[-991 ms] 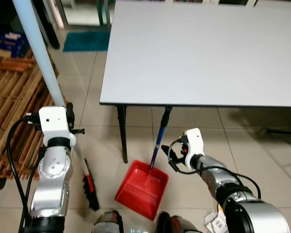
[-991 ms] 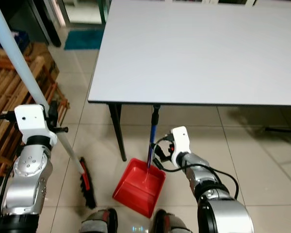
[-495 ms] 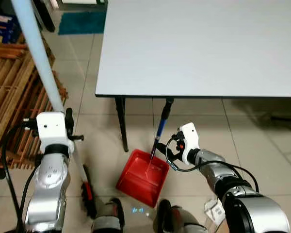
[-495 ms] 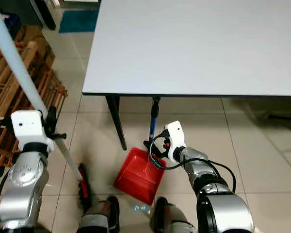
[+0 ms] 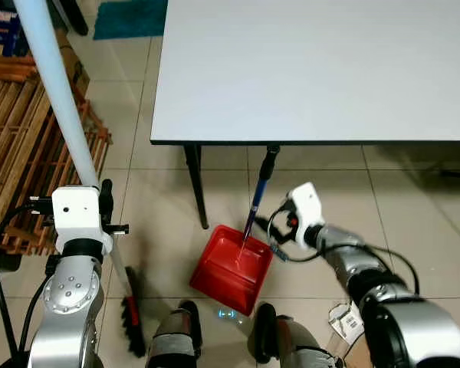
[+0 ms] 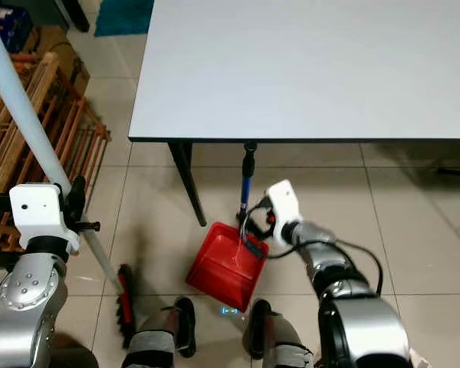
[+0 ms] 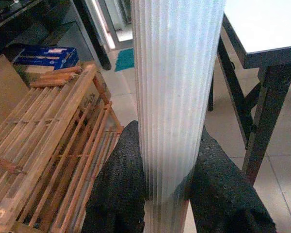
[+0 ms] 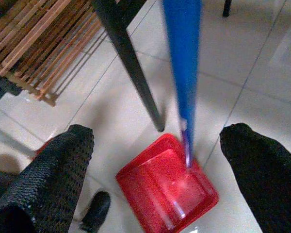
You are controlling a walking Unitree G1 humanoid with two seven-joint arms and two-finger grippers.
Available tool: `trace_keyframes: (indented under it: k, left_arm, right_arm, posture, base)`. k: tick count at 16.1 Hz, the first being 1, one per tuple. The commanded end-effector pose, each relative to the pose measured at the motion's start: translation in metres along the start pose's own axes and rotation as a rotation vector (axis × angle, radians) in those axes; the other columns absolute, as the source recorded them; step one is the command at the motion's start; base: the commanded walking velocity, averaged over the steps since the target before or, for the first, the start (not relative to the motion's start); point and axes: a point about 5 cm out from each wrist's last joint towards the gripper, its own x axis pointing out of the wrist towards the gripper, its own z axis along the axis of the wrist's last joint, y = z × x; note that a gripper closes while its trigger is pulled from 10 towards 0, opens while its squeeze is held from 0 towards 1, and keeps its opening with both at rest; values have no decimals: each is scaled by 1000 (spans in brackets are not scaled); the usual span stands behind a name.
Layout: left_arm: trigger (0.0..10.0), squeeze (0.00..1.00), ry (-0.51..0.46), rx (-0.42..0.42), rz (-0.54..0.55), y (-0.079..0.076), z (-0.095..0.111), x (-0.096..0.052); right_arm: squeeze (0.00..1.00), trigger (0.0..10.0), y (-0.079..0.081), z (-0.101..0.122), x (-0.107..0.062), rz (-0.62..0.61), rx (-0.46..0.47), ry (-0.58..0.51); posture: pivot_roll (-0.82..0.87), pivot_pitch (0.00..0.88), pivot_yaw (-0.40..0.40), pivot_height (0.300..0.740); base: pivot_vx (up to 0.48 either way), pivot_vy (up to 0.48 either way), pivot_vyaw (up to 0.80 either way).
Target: Sweep floor
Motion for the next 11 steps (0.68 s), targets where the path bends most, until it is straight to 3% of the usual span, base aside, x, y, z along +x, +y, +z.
trace_keyframes:
  k: [1, 7, 11]
  left_arm:
    - [10000, 0, -22, 26, -2, 3, 7, -4]
    - [10000, 0, -35, 49, -8, 14, 21, -13]
    - [10000, 0, -34, 64, -6, 20, 27, -20]
  right_arm:
    - [0, 10000, -1, -4, -2, -7, -5, 11]
    - [0, 10000, -9, 31, 0, 48, -209, -50]
    - [0, 10000, -1, 36, 4, 134, -253, -57]
  posture:
    - [229, 327, 24, 740]
    - [287, 350, 42, 740]
    - [322, 369, 56, 740]
  base:
    - [0, 0, 0]
    - [0, 0, 0]
    - [0, 0, 0]
